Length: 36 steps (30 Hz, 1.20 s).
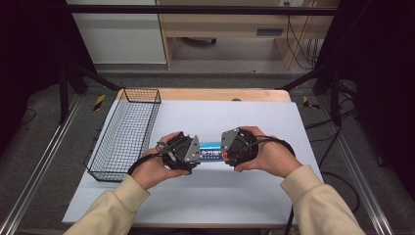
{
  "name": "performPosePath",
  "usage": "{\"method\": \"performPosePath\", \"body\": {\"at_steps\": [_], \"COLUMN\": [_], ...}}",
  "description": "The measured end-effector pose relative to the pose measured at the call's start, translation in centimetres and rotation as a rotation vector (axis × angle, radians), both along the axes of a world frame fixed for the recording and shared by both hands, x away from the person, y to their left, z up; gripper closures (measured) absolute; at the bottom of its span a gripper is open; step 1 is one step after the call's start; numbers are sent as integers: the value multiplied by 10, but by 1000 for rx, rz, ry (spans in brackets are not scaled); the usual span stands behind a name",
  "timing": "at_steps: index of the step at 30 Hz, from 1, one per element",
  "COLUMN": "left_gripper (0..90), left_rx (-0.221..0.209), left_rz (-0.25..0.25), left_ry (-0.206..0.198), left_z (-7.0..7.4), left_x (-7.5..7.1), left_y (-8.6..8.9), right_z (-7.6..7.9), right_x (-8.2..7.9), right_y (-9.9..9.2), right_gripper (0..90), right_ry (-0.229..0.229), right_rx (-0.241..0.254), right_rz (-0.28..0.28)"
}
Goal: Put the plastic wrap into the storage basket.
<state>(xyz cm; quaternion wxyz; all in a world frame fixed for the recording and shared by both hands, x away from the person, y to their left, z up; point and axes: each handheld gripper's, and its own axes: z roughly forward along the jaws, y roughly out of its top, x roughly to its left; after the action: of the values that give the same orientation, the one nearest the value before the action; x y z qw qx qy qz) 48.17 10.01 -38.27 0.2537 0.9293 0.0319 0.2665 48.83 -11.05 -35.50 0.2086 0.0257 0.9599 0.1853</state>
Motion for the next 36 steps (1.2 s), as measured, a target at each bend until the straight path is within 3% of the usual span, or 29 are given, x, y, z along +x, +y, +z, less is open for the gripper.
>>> {"method": "performPosePath", "body": {"at_steps": [3,6,9,18,20,21,25,27,28,29,32,36], "left_gripper": [268,269,271,272,273,273,276,277,277,278,279,280], "left_rx": [-3,-7,1,-2,1,-7,-15,-27,-38,-42,-63,-95], "left_rz": [6,12,23,49,61,67,92,100,103,116,129,151], "left_ry": [-1,3,4,4,0,-1,-8,-11,-18,-23,-20,-20], "left_z": [-1,-3,-4,-4,-1,0,4,6,6,8,9,12], "left_x": [0,1,1,0,0,0,1,2,2,2,2,2], "left_y": [1,4,8,18,20,22,28,31,32,35,38,43], "right_z": [-2,-1,2,-3,-11,-11,-23,-32,-32,-38,-44,-55], "right_x": [1,1,0,-4,-3,-3,0,3,3,5,5,5], "right_y": [-3,-8,-23,-66,-78,-78,-89,-96,-96,-100,-104,-109], "right_gripper": [162,136,72,61,63,63,74,79,79,75,78,80], "right_ry": [-23,-34,-45,-47,-51,-51,-66,-76,-76,-78,-77,-104], "right_rx": [-19,-13,1,43,84,84,182,235,235,269,302,344], "right_rz": [-17,-20,-62,-158,-219,-219,-306,-382,-382,-440,-487,-628]}}
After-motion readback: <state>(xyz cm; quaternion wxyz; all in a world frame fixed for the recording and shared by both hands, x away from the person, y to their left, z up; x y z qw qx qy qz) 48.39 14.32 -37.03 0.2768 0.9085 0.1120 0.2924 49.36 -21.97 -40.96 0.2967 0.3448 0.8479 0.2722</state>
